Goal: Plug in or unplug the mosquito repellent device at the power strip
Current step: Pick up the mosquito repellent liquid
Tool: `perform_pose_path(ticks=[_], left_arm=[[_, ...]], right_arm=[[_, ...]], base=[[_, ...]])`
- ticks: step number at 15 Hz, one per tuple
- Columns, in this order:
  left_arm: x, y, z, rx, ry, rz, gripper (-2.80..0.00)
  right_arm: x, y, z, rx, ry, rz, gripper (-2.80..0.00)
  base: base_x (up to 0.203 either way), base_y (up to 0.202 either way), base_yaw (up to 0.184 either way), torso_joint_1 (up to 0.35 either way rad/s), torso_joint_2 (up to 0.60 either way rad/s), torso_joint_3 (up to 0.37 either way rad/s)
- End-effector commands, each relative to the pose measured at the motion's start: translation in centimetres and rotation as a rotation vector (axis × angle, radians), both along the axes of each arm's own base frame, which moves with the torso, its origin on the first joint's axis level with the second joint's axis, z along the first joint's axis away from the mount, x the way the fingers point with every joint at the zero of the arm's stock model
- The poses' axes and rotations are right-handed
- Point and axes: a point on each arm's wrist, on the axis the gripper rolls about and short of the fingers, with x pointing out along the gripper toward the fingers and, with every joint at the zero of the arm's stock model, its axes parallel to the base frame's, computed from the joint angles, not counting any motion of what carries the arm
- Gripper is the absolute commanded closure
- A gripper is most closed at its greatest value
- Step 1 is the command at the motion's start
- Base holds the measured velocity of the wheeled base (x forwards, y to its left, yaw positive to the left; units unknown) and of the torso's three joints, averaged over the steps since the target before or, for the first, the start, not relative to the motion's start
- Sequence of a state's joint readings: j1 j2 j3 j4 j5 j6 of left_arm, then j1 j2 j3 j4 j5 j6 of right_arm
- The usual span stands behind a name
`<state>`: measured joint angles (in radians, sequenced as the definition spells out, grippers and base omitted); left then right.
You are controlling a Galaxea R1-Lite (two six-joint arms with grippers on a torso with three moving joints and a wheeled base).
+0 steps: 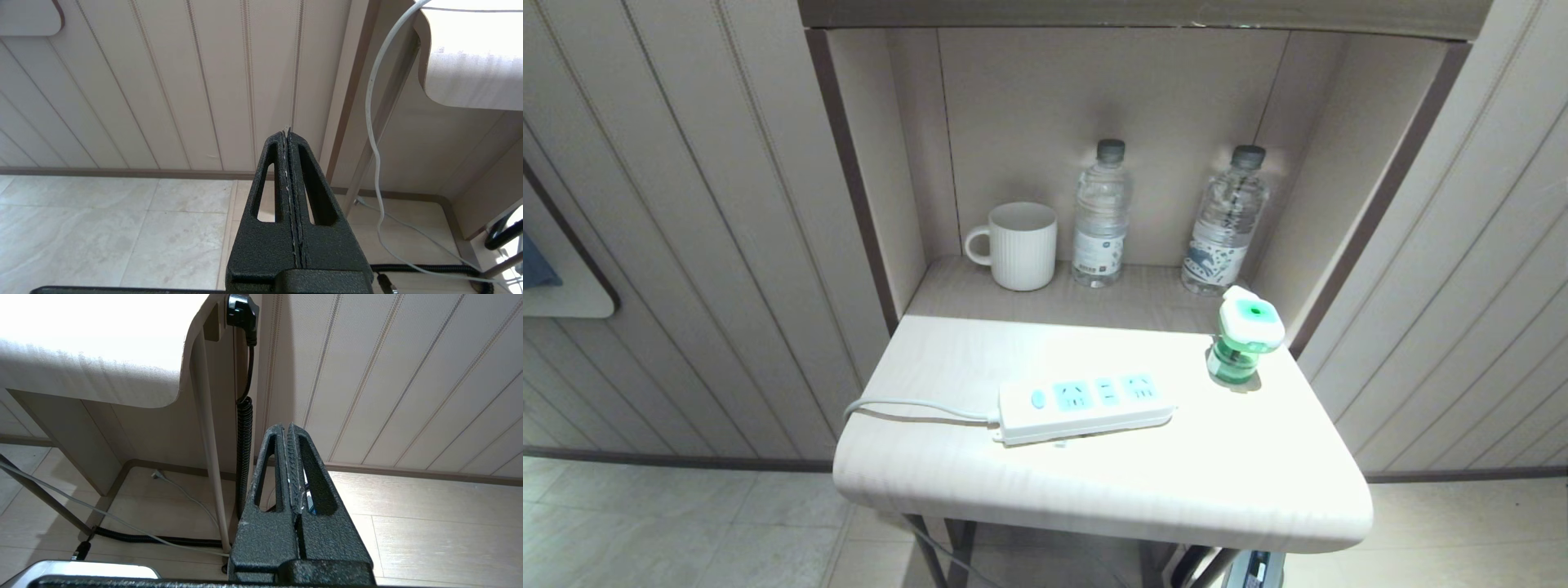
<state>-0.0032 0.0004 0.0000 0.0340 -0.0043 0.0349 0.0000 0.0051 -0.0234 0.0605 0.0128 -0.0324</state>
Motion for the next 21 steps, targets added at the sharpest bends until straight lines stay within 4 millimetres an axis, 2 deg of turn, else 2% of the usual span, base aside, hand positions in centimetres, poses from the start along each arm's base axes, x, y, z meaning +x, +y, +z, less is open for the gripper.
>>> perform_pose_path(ticks=[1, 18, 20, 21], left_arm=[[0.0, 0.0, 0.0, 0.0, -0.001, 0.0, 0.0], [0.0, 0.0, 0.0, 0.0, -0.001, 0.0, 0.0], [0.0, 0.0, 0.0, 0.0, -0.001, 0.0, 0.0], [0.0, 0.0, 0.0, 0.0, 0.0, 0.0, 0.0]], right_arm=[[0.0, 0.0, 0.0, -0.004, 0.001, 0.001, 0.0], [-0.1, 0.0, 0.1, -0.002, -0.001, 0.0, 0.0], [-0.3, 0.0, 1.0, -0.003, -0.007, 0.004, 0.0], [-0.8, 0.0, 2.7, -0.003, -0.031, 0.008, 0.0]], base=[[0.0, 0.0, 0.0, 0.0, 0.0, 0.0], [0.0, 0.0, 0.0, 0.0, 0.0, 0.0], [0.0, 0.0, 0.0, 0.0, 0.0, 0.0], [0.0, 0.0, 0.0, 0.0, 0.0, 0.0]])
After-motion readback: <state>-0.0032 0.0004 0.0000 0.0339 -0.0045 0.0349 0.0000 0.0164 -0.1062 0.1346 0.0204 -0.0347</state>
